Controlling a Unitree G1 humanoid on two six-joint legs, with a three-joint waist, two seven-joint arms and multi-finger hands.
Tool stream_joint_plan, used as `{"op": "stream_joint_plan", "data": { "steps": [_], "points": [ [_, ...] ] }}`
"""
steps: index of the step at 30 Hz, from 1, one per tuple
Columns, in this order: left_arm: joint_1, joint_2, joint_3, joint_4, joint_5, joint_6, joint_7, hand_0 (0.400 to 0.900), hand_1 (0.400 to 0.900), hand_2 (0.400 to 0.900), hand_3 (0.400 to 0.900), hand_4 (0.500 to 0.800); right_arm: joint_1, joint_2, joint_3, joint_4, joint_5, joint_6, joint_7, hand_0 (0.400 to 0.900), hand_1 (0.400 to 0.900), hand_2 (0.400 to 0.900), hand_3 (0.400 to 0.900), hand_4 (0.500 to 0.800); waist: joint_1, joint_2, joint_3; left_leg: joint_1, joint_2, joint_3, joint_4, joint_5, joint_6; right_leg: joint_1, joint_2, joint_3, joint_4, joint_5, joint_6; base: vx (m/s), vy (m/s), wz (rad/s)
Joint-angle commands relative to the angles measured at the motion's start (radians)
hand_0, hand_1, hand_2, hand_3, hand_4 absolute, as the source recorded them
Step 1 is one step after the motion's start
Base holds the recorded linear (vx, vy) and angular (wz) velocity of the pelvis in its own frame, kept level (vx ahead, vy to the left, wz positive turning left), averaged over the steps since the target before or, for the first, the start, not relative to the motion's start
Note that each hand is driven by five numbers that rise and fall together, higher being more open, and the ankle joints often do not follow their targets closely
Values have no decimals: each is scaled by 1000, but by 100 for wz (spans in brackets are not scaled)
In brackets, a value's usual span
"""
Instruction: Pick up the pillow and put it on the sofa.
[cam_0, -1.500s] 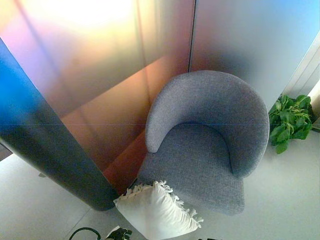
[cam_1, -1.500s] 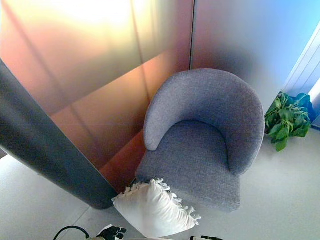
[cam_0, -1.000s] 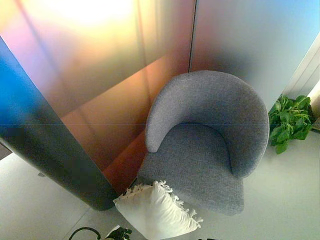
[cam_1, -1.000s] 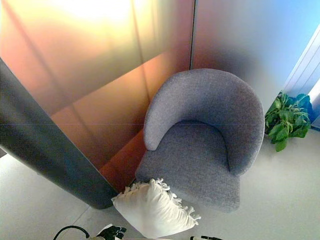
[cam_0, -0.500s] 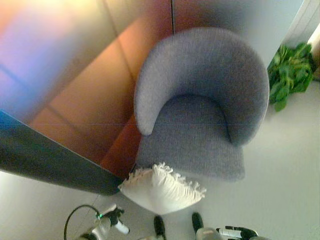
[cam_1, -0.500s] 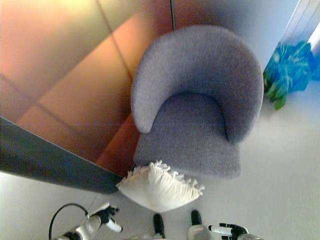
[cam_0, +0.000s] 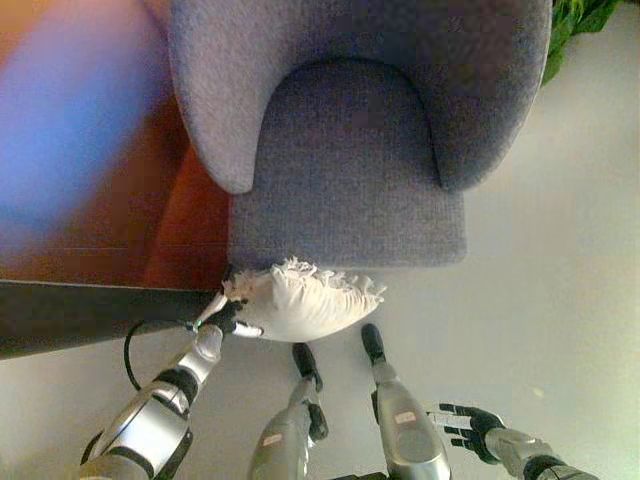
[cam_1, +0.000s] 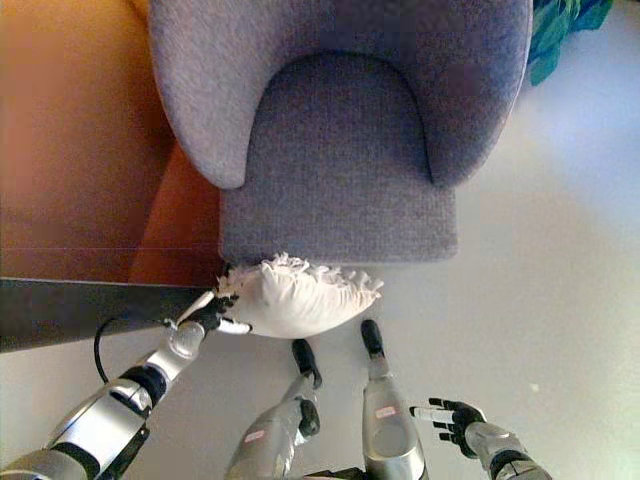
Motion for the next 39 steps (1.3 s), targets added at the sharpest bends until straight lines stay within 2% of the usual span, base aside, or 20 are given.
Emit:
{"op": "stream_joint_plan", "data": {
  "steps": [1,13,24,32,33,35,39],
  "points": [
    [-109,104,12,47,-49,-24,27,900,900,900,900,800,-19,-22,44,-4,21,-1,13,900,900,900,900,800,-12,-46,-2,-14,-49,18,-6,-11,-41,-112,20,60,45,43,59,-79,23,-5],
    [-252,111,-39,38,-106,-44,37,900,900,900,900,800,-79,-34,58,-1,53,-19,18,900,900,900,900,800,-30,-36,46,-83,-45,28,-4,18,-60,-188,24,67,55,65,60,-32,31,-2],
    [-348,147,-42,6,-195,-10,34,900,900,900,900,800,-83,-52,52,-21,101,-17,9,900,900,900,900,800,-38,-24,46,-191,-43,21,-6,45,-72,-285,27,74,47,88,62,-18,-16,6],
    [-429,157,-57,9,-215,-2,0,900,900,900,900,800,-88,-52,52,-31,134,-21,2,900,900,900,900,800,-44,-35,46,-258,-33,17,-6,53,-77,-344,29,76,47,93,66,-14,-28,1],
    [-438,156,-62,4,-219,2,-1,824,824,824,824,754,-90,-51,53,-32,137,-22,2,900,900,900,900,800,-44,-36,46,-264,-32,16,-5,54,-78,-349,29,76,47,94,66,-13,-42,2],
    [-451,151,-69,-2,-220,-9,-21,400,400,400,400,500,-91,-50,50,-33,139,-26,5,900,900,900,900,800,-45,-38,46,-272,-31,14,-6,54,-77,-356,29,76,47,94,67,-13,-37,2],
    [-466,143,-86,-13,-228,0,-43,400,400,400,400,500,-90,-47,51,-39,145,-34,6,900,900,900,900,800,-46,-43,46,-276,-29,11,-5,53,-79,-360,28,74,47,96,69,-2,-15,0]
  ]
}}
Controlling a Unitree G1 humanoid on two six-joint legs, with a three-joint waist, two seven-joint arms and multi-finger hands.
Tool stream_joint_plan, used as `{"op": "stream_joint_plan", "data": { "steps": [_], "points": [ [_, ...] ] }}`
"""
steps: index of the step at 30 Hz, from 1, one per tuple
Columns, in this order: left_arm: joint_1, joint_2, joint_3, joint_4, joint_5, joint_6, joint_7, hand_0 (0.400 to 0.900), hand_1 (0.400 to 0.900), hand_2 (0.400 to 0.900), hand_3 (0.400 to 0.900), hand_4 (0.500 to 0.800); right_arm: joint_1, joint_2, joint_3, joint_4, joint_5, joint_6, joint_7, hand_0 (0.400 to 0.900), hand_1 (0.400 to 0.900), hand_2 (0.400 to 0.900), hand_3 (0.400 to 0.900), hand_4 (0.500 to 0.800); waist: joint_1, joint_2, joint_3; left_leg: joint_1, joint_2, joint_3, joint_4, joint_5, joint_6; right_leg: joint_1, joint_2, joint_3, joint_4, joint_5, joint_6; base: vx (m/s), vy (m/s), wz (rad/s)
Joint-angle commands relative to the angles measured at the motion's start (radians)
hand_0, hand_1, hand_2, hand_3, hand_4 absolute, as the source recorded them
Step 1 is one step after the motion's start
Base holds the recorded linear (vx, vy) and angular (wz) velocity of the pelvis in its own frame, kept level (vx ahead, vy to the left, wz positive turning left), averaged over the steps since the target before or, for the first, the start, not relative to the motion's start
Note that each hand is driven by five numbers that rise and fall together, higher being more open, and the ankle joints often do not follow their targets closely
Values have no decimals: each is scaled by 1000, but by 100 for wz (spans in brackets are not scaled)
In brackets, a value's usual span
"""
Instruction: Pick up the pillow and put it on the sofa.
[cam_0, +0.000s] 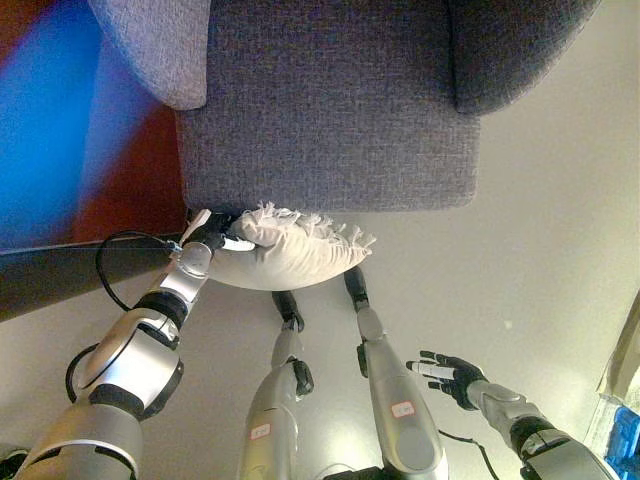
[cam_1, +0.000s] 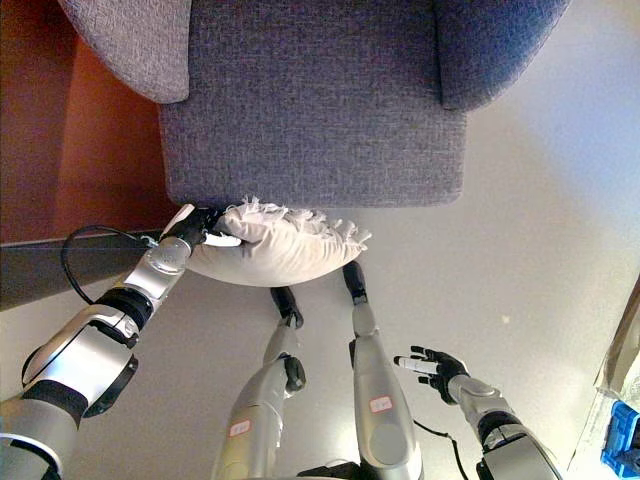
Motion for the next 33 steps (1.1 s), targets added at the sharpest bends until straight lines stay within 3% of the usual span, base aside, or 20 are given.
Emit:
{"op": "stream_joint_plan", "data": {
  "steps": [1,16,22,33],
  "points": [
    [-161,35,1,-11,-35,-34,-13,400,400,400,400,500,25,-45,20,-7,20,3,-8,900,900,900,900,800,-28,-28,20,14,-15,0,-6,-4,-99,-52,40,57,11,54,55,0,0,0],
    [-139,49,10,-30,-38,-16,-21,400,400,400,400,500,34,-53,4,-10,19,-11,1,900,900,900,900,800,-23,-23,20,72,-19,-15,-6,-15,-99,6,28,39,3,47,55,-2,-4,1],
    [-121,58,6,-58,-12,-11,-27,400,400,400,400,500,42,-44,-13,-7,15,-10,-4,900,900,900,900,800,-17,-19,19,189,-29,-30,-6,-40,-93,116,19,22,8,28,55,0,-12,3],
    [43,112,40,-153,61,-43,-91,400,400,400,400,500,130,-31,-79,34,-16,12,-17,900,900,900,900,800,4,32,-167,378,-46,-28,-6,-97,-90,312,-1,-3,2,-33,54,120,-13,4]
  ]
}}
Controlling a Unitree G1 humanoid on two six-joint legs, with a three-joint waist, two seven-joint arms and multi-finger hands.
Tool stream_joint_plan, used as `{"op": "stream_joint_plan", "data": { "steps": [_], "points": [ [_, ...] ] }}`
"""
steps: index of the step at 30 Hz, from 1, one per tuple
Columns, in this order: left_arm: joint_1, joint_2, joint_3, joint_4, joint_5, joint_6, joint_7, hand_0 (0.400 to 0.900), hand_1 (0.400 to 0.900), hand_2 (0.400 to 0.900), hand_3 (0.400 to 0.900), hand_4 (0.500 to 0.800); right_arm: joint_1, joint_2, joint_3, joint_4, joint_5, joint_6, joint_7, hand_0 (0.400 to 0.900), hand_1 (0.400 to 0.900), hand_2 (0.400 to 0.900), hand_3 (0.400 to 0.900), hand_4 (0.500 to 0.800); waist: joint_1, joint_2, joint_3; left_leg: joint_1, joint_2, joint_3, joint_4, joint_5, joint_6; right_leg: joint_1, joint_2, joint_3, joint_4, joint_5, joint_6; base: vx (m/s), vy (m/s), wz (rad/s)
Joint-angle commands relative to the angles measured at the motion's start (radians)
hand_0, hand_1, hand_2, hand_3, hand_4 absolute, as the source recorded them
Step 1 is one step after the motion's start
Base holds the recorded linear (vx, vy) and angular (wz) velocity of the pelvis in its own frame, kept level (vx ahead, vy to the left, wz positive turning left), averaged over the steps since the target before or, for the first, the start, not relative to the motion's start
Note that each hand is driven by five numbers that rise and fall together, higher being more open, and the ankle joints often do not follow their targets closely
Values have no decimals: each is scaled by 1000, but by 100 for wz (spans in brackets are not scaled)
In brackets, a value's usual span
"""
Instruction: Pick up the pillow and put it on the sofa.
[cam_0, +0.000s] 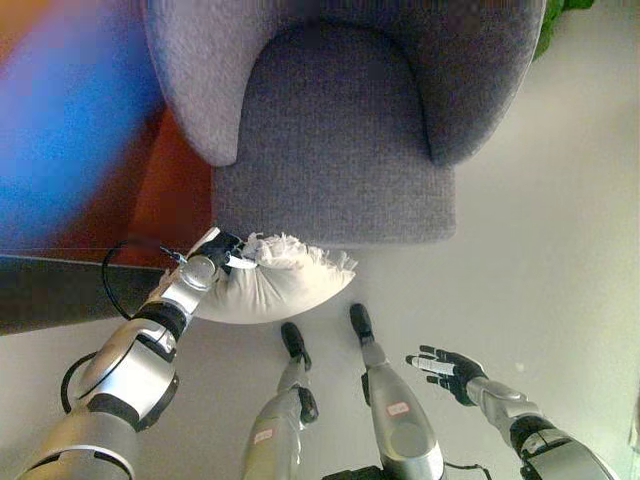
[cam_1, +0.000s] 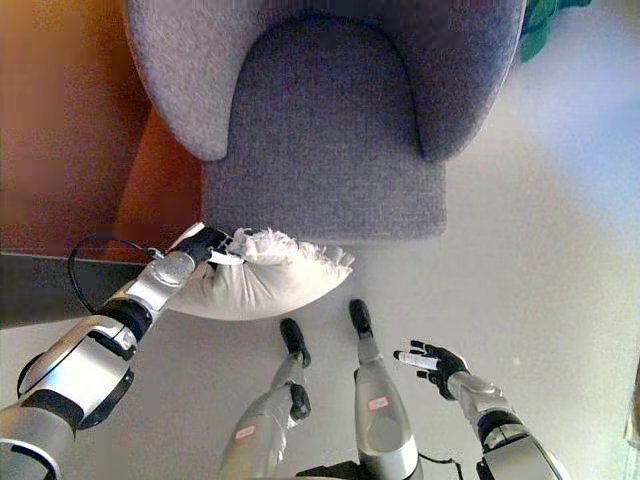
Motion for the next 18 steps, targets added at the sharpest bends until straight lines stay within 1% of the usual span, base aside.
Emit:
{"op": "stream_joint_plan", "data": {
  "steps": [1,5,6,9,11,13,14,18],
  "points": [
    [-23,84,85,-77,20,-80,-4,400,400,400,400,500,133,-30,-28,54,-29,18,-18,900,900,900,900,800,16,38,-184,110,-50,-6,5,-82,-62,18,4,18,45,-44,59,239,-26,10],
    [53,98,111,-140,47,-82,-39,400,400,400,400,500,191,-29,-73,71,-38,23,-25,900,900,900,900,800,26,62,-257,179,-51,-11,5,-98,-58,96,2,0,47,-66,52,205,-35,10],
    [80,103,119,-158,64,-79,-55,400,400,400,400,500,210,-26,-93,79,-48,33,-28,900,900,900,900,800,31,70,-287,204,-53,-13,5,-105,-55,123,3,-7,46,-72,50,257,-56,8],
    [119,118,132,-178,93,-75,-85,400,400,400,400,500,253,-21,-122,96,-61,40,-33,900,900,900,900,800,34,82,-346,256,-57,-20,5,-121,-48,178,9,-12,43,-86,44,238,-47,7],
    [132,136,140,-187,106,-83,-107,400,400,400,400,500,275,-18,-138,107,-64,39,-36,900,900,900,900,800,36,87,-371,280,-58,-21,5,-130,-46,204,10,-15,40,-92,43,166,-38,5],
    [144,167,155,-208,127,-98,-133,400,400,400,400,500,301,-16,-161,119,-63,36,-39,900,900,900,900,800,35,92,-396,309,-58,-20,5,-140,-45,236,12,-17,35,-99,44,98,-36,2],
    [144,173,157,-211,135,-102,-137,400,400,400,400,500,305,-16,-167,122,-62,35,-40,900,900,900,900,800,35,93,-400,315,-58,-20,5,-142,-45,243,12,-18,33,-100,44,64,-32,3],
    [116,234,158,-244,144,-110,-192,400,400,400,400,500,323,-11,-193,142,-48,36,-44,900,900,900,900,800,36,99,-431,352,-55,-22,5,-153,-42,283,19,-19,27,-105,44,39,-44,2]
  ]
}}
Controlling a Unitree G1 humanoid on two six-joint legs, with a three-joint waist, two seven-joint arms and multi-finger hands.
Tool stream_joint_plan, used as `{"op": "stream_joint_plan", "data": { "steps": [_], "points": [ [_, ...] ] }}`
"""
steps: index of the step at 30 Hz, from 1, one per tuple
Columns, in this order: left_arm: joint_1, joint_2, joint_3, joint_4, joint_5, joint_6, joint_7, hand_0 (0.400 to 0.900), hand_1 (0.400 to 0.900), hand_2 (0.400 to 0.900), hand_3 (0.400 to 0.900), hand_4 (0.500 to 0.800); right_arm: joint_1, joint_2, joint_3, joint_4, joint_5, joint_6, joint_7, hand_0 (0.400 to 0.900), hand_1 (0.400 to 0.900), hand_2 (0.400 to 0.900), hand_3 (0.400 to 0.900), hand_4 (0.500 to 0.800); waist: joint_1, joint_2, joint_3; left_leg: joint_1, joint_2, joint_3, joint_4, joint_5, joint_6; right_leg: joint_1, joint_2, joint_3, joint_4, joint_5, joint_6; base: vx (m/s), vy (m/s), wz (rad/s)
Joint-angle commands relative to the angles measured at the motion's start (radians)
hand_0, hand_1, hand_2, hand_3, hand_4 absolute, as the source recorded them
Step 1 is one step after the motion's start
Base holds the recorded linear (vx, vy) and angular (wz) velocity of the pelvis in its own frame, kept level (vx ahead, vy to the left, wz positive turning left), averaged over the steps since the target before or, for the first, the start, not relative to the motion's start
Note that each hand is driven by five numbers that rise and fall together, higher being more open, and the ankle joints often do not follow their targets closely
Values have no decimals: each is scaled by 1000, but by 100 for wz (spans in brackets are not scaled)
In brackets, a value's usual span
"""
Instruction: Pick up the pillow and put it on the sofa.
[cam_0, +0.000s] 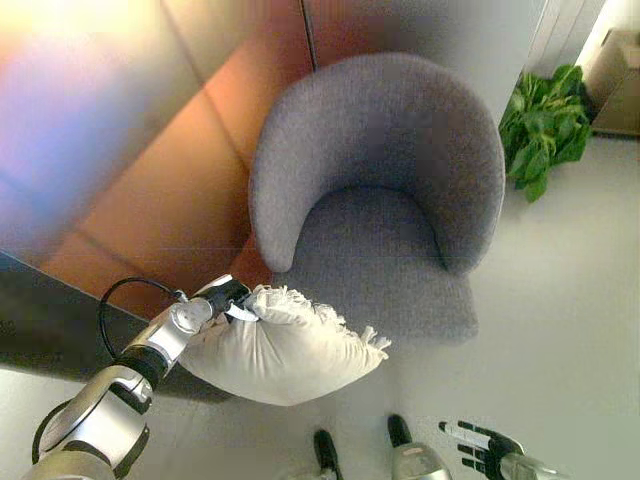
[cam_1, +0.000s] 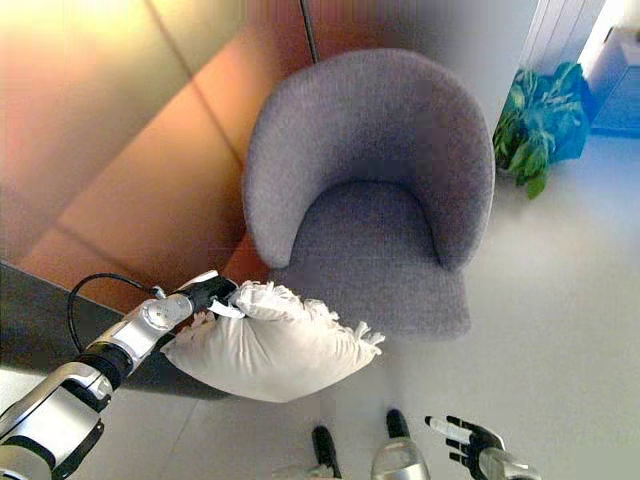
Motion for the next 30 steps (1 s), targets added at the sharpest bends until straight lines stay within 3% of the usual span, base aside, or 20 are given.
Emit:
{"op": "stream_joint_plan", "data": {
  "steps": [1,9,15,20,28,30],
  "points": [
    [-147,150,133,-16,22,-100,-5,400,400,400,400,500,89,-16,-1,50,14,0,-7,900,900,900,900,800,14,7,-158,98,-64,30,6,-84,-27,4,13,36,28,-8,61,26,-59,-2],
    [-293,264,87,-38,42,-100,-99,400,400,400,400,500,108,-11,-39,64,73,19,-26,900,900,900,900,800,6,12,-191,136,-58,31,6,-96,-23,38,24,41,21,-6,66,17,-56,-3],
    [-443,306,18,-32,32,-70,-144,400,400,400,400,500,130,-6,-56,83,108,29,-39,900,900,900,900,800,-12,24,-203,144,-57,39,6,-100,-21,41,28,52,21,-3,73,25,-42,-6],
    [-569,292,-50,-5,16,-35,-159,400,400,400,400,500,141,1,-57,88,135,26,-42,900,900,900,900,800,-40,36,-207,148,-59,50,6,-105,-17,35,31,70,21,2,80,32,-37,-16],
    [-641,237,-99,27,26,-18,-161,400,400,400,400,500,158,23,-59,92,186,18,-55,900,900,900,900,800,-82,42,-213,150,-49,78,6,-109,-13,22,47,114,23,7,86,24,-66,-26],
    [-652,221,-105,33,19,6,-153,400,400,400,400,500,167,22,-68,95,189,20,-60,900,900,900,900,800,-100,43,-212,153,-44,92,6,-109,-12,16,51,128,26,7,87,31,-67,-31]
  ]
}}
